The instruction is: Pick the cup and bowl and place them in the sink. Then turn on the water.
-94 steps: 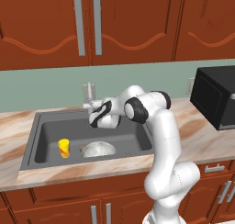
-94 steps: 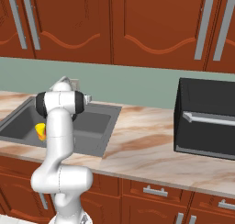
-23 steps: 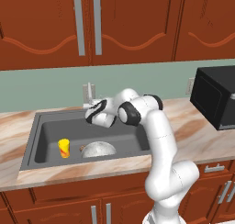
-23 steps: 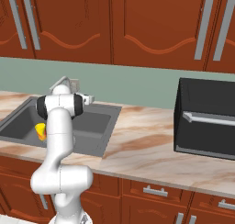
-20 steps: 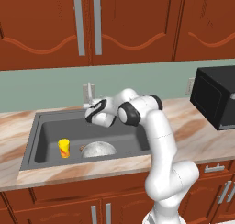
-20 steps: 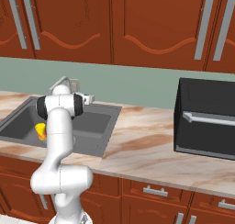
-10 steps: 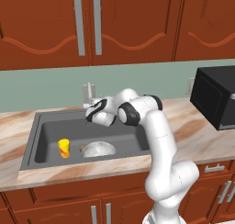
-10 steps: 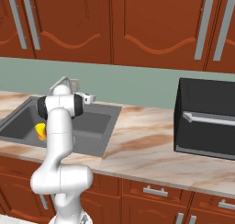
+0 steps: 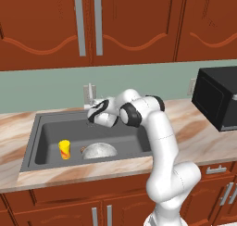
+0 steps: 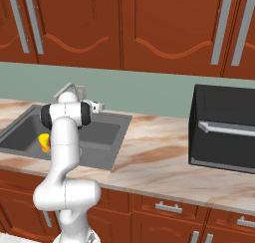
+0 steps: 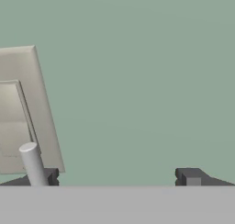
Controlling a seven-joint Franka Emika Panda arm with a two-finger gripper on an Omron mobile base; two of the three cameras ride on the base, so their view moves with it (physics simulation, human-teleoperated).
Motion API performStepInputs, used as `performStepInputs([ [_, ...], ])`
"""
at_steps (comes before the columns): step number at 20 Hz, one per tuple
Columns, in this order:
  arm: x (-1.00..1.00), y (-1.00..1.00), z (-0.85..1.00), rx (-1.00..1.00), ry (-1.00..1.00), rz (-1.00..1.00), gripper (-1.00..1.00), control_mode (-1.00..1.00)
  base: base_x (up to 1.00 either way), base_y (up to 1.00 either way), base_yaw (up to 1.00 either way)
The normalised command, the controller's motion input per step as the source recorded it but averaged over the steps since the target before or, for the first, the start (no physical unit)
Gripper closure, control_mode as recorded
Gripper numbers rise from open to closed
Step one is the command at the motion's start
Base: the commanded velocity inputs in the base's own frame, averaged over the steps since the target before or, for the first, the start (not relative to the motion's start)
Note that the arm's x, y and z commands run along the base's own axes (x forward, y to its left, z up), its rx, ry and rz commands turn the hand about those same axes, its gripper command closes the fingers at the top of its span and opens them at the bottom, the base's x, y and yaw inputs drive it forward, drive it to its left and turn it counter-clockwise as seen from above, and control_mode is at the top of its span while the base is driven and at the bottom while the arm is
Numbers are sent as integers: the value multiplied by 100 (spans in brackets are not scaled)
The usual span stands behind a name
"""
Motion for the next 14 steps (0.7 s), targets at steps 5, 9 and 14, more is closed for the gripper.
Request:
performStepInputs([
  [5,0,-35,2,2,0,0,-100,-100,0,0,0],
  [9,0,-43,2,3,0,0,-100,-100,0,0,0],
  [14,0,-45,2,4,0,0,-100,-100,0,0,0],
])
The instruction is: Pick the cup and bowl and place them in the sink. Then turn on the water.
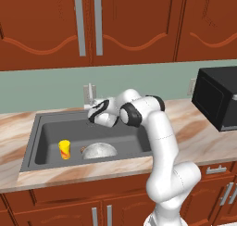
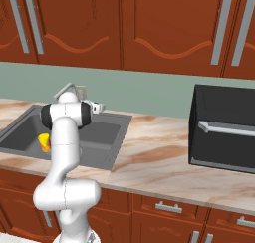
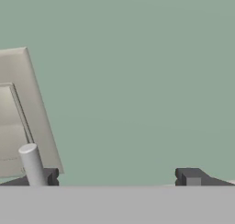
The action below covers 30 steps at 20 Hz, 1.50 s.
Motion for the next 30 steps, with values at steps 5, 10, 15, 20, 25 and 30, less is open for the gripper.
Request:
performStepInputs([
  [5,0,-46,3,4,0,0,-100,-100,0,0,0],
  [10,1,-41,2,2,0,0,-100,-100,0,0,0],
  [15,6,-41,0,0,0,0,-100,-100,0,0,0],
  [20,10,-43,0,0,0,0,-100,-100,0,0,0],
  [25,11,-46,0,0,0,0,-100,-100,0,0,0],
  [30,8,-53,0,0,0,0,-100,-100,0,0,0],
])
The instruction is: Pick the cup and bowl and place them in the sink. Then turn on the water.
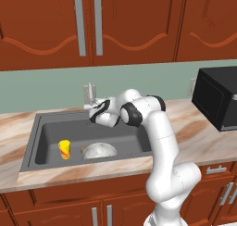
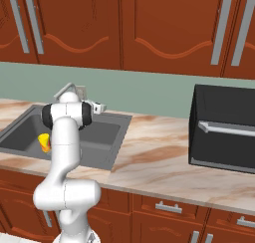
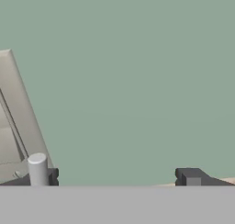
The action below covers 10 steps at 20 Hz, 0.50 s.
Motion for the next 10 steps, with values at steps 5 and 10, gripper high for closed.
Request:
performStepInputs([
  [5,11,-56,0,0,0,0,-100,-100,0,0,0],
  [10,9,-60,0,0,0,0,-100,-100,0,0,0],
])
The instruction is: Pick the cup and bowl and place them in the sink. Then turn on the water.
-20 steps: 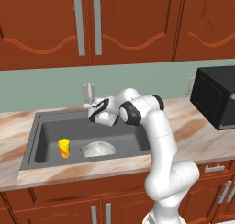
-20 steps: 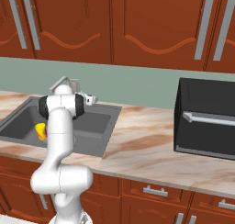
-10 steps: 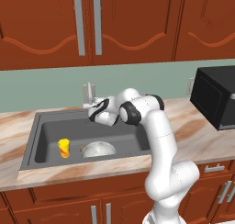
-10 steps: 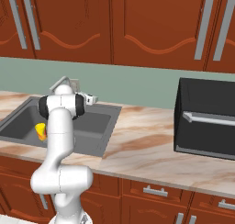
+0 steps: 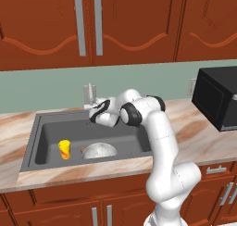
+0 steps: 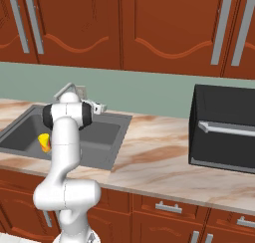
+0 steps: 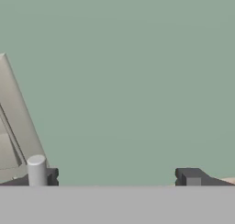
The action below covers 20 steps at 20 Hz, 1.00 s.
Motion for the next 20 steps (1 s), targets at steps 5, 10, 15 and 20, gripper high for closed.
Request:
performStepInputs([
  [5,3,-66,0,0,0,0,-100,-100,0,0,0],
  [10,9,-66,0,0,0,0,-100,-100,0,0,0],
  [15,8,-66,0,0,0,0,-100,-100,0,0,0],
  [20,7,-65,0,1,0,0,-100,-100,0,0,0],
])
